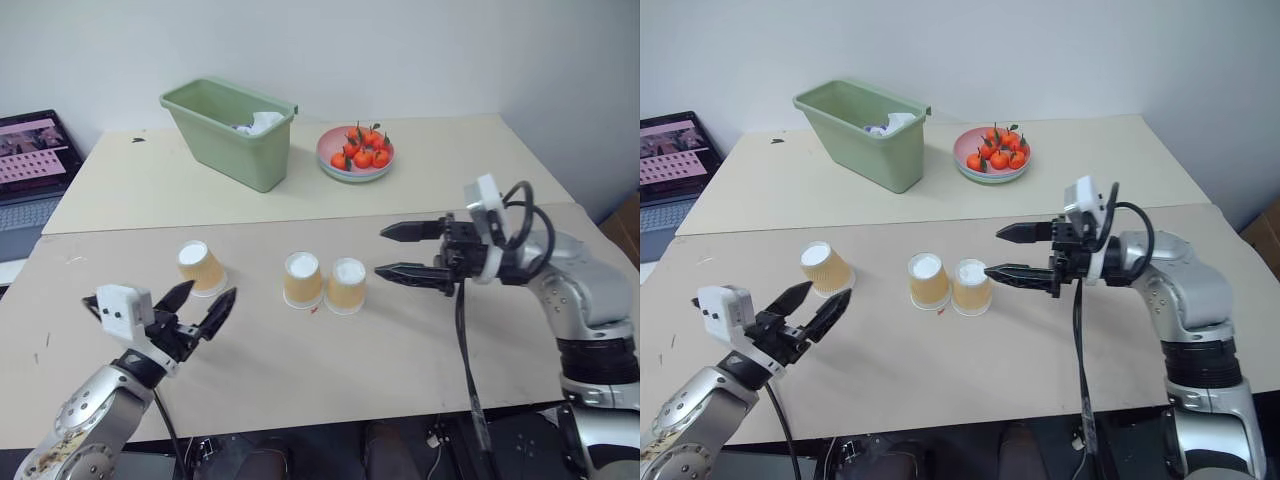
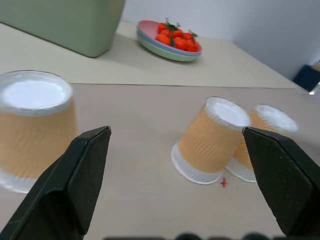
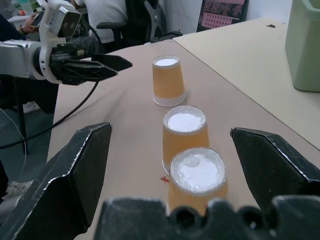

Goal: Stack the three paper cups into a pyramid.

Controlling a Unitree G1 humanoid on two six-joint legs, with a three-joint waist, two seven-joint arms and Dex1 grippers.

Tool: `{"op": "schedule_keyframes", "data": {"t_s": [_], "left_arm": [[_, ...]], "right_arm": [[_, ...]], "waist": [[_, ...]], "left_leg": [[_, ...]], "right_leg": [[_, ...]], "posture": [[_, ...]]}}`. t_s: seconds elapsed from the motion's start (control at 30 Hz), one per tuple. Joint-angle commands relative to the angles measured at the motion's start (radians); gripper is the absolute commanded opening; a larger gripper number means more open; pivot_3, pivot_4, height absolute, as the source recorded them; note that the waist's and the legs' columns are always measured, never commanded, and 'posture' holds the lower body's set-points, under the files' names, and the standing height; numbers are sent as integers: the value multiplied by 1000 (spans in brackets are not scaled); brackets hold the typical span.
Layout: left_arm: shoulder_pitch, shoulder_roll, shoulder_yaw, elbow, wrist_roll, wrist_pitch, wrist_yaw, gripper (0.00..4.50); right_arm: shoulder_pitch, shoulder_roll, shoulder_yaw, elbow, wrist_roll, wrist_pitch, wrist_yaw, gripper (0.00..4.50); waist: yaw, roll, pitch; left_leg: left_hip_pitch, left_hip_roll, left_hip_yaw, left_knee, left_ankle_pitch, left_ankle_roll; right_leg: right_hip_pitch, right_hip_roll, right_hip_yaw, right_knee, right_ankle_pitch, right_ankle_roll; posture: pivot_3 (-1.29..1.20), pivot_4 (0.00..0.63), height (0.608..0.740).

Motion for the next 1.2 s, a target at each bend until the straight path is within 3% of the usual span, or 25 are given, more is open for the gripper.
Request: {"op": "schedule_keyframes", "data": {"t_s": [0.03,0.43,1.03,1.13,1.2], "left_arm": [[-6,-3,36,65,106,-85,16,4500],[-97,-4,19,219,192,-151,-32,4500],[-449,47,-97,551,343,-214,-144,4500],[-474,35,-104,576,347,-236,-164,3843],[-476,34,-117,576,352,-242,-175,3070]], "right_arm": [[-61,35,28,-5,-8,-36,-19,4442],[-86,77,64,31,-45,-79,-23,4442],[5,60,-2,-67,-21,-66,-122,4442],[13,57,-6,-73,-20,-66,-127,4500],[17,55,-9,-76,-19,-66,-130,4500]], "waist": [[-1,0,0],[11,0,0],[7,-1,0],[5,-1,0],[4,-1,0]], "left_leg": [[0,0,0,0,0,0],[-3,0,0,0,0,0],[-3,0,0,0,0,0],[-3,0,0,0,0,0],[-3,0,0,0,0,0]], "right_leg": [[-1,0,0,0,0,0],[-3,0,0,-1,0,0],[-4,0,-1,0,0,0],[-4,0,-1,-1,0,0],[-4,0,-1,-1,0,0]], "posture": [[0,150,727],[0,150,727],[0,150,727],[0,150,727],[0,150,727]]}}
